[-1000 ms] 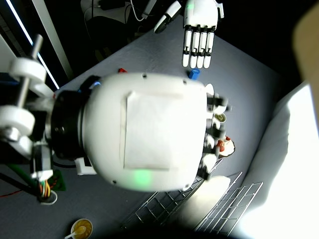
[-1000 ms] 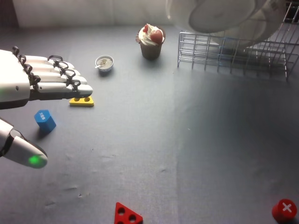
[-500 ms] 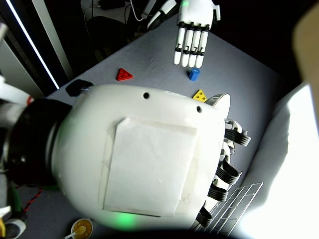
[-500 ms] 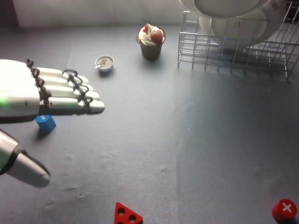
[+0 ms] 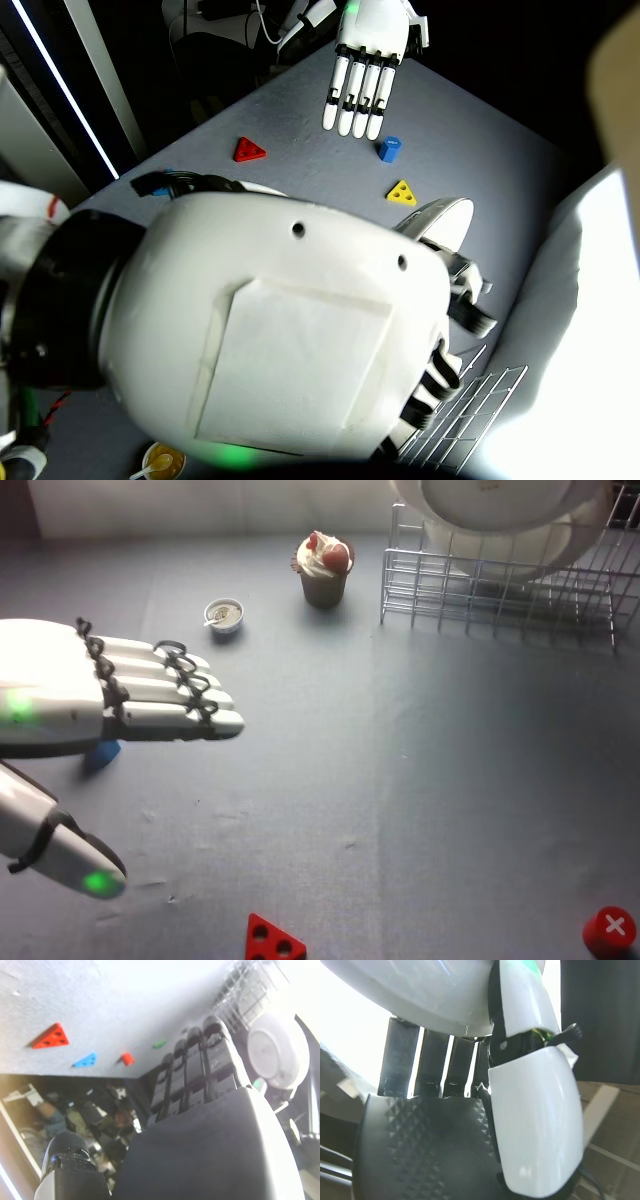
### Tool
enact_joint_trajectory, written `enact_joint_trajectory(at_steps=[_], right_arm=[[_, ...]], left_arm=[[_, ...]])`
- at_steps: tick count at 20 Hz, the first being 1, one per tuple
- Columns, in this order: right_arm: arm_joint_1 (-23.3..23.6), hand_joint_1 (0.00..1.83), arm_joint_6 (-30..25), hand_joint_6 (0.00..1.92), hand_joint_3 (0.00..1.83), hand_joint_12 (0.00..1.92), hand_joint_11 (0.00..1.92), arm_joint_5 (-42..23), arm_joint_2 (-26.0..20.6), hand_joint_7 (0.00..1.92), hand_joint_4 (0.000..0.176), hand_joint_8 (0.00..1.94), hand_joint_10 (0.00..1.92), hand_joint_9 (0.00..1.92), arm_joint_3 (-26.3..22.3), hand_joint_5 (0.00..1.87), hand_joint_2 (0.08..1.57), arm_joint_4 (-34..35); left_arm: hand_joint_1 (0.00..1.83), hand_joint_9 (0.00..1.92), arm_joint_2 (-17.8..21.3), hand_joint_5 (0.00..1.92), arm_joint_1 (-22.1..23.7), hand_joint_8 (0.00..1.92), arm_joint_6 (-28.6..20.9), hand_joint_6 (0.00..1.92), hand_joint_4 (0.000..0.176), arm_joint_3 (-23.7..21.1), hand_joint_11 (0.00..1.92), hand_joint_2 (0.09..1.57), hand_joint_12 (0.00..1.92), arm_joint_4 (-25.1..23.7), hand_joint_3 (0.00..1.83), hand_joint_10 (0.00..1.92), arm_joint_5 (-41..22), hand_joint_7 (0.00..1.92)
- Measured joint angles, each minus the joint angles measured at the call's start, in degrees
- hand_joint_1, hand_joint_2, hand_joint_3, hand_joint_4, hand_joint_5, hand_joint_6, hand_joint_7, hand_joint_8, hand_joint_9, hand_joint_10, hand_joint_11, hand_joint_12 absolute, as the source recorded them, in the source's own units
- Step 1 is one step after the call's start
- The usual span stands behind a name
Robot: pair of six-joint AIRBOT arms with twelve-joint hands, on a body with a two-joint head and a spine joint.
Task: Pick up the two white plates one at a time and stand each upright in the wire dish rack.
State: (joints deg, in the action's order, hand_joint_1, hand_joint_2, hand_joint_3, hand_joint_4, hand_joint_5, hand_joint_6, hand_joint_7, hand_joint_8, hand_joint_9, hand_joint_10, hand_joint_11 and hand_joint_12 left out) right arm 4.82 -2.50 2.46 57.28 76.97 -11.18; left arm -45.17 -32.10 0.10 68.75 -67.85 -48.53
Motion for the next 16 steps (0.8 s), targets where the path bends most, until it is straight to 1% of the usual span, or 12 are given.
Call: enact_joint_trajectory(at_steps=[1, 2, 3, 4, 6, 7, 8, 9, 11, 13, 15, 16], right_arm=[[0.00, 1.47, 0.07, 0.98, 0.00, 1.18, 1.05, 0.09, -0.07, 1.08, 0.000, 0.59, 0.81, 1.11, -0.11, 0.91, 1.06, 0.00], [0.00, 1.49, 0.07, 0.95, 0.00, 1.31, 1.01, 0.11, -0.11, 1.08, 0.000, 0.61, 0.76, 1.12, -0.11, 0.92, 1.06, 0.24], [0.00, 1.41, 0.04, 0.98, 0.00, 0.86, 1.05, 0.17, -0.11, 1.07, 0.000, 0.70, 0.89, 1.13, -0.11, 0.91, 1.07, 0.70], [0.00, 1.39, 0.09, 1.05, 0.00, 0.62, 1.10, 0.22, -0.11, 1.04, 0.000, 0.77, 0.95, 1.10, -0.11, 0.88, 1.09, 0.68], [0.00, 1.39, 0.09, 0.95, 0.00, 0.41, 1.21, 0.48, -0.11, 1.11, 0.000, 0.67, 0.85, 1.16, -0.11, 0.94, 1.06, 1.07], [0.00, 1.39, 0.09, 0.98, 0.00, 0.33, 1.22, 0.85, -0.11, 1.10, 0.000, 0.69, 0.85, 1.16, -0.22, 0.92, 1.06, 1.09], [0.00, 1.48, 0.11, 0.90, 0.00, 1.15, 1.04, 1.11, -0.11, 1.11, 0.000, 0.62, 0.69, 1.18, -0.22, 0.93, 1.05, 1.07], [0.00, 1.49, 0.11, 0.89, 0.00, 1.33, 0.99, 1.42, -0.11, 1.12, 0.000, 0.59, 0.66, 1.17, -0.22, 0.94, 1.05, 1.07], [0.00, 1.50, -0.02, 0.76, 0.00, 1.38, 0.97, 2.10, -0.11, 1.17, 0.000, 0.52, 0.61, 1.20, -0.22, 1.00, 1.03, 1.31], [0.00, 1.50, 0.17, 0.81, 0.00, 1.35, 0.98, 2.47, -0.09, 1.13, 0.000, 0.55, 0.53, 1.26, -0.20, 0.98, 1.03, 1.40], [0.00, 1.50, 0.15, 0.85, 0.00, 1.33, 1.00, 2.58, -0.09, 1.11, 0.000, 0.58, 0.54, 1.24, 0.22, 0.97, 1.04, 1.49], [0.00, 1.50, 0.11, 0.85, 0.00, 1.32, 1.00, 2.58, -0.09, 1.14, 0.000, 0.52, 0.50, 1.26, 0.50, 0.97, 1.03, 1.55]], left_arm=[[0.00, 0.06, -0.02, 0.02, 0.00, 0.00, 0.00, 0.00, 0.000, -0.76, 0.08, 0.91, 0.00, -0.02, 0.00, 0.00, -0.02, 0.05], [0.00, 0.06, -0.07, 0.01, 0.00, 0.00, 0.00, 0.00, 0.000, -1.25, 0.08, 0.90, 0.00, -0.07, 0.00, 0.00, -0.15, 0.05], [0.00, 0.10, -0.07, 0.04, 0.00, 0.02, -0.02, 0.01, 0.000, -1.79, 0.11, 0.90, 0.01, -0.02, 0.00, 0.02, -0.09, 0.09], [0.00, 0.10, -0.07, 0.04, 0.00, 0.01, 0.00, 0.01, 0.000, -2.14, 0.10, 0.90, 0.01, -0.09, 0.00, 0.01, 0.22, 0.09], [0.00, 0.10, -0.07, 0.04, 0.00, 0.01, 0.00, 0.01, 0.000, -3.15, 0.10, 0.90, 0.01, -0.24, 0.00, 0.01, 1.51, 0.09], [0.00, 0.09, -0.07, 0.04, 0.00, 0.01, 0.00, 0.01, 0.000, -3.37, 0.10, 0.90, 0.01, -0.50, 0.00, 0.01, 1.60, 0.09], [0.00, 0.09, -0.07, 0.04, -0.33, 0.00, -0.02, 0.00, 0.000, -3.50, 0.10, 0.90, 0.01, -0.11, 0.00, 0.00, 1.55, 0.08], [0.00, 0.08, -0.07, 0.04, -0.33, 0.00, -0.02, 0.00, 0.000, -3.58, 0.11, 0.90, 0.01, -0.17, 0.00, 0.00, 1.60, 0.08], [0.01, 0.09, -0.07, 0.04, -0.35, 0.00, 0.02, 0.00, 0.000, -4.02, 0.11, 0.90, 0.01, -0.48, 0.00, 0.00, 1.36, 0.07], [0.03, 0.10, -0.07, 0.07, -0.46, 0.01, 0.00, 0.01, 0.000, -4.55, 0.12, 0.90, 0.02, -0.07, 0.00, 0.01, 1.18, 0.09], [0.05, 0.09, -0.02, 0.07, -0.46, 0.00, 0.00, 0.01, 0.000, -4.55, 0.13, 0.90, 0.02, -0.24, 0.00, 0.00, 1.05, 0.08], [0.02, 0.08, 0.09, 0.05, -0.46, 0.00, 0.00, 0.00, 0.000, -4.79, 0.12, 0.90, 0.01, -0.13, 0.00, 0.00, 1.14, 0.06]])
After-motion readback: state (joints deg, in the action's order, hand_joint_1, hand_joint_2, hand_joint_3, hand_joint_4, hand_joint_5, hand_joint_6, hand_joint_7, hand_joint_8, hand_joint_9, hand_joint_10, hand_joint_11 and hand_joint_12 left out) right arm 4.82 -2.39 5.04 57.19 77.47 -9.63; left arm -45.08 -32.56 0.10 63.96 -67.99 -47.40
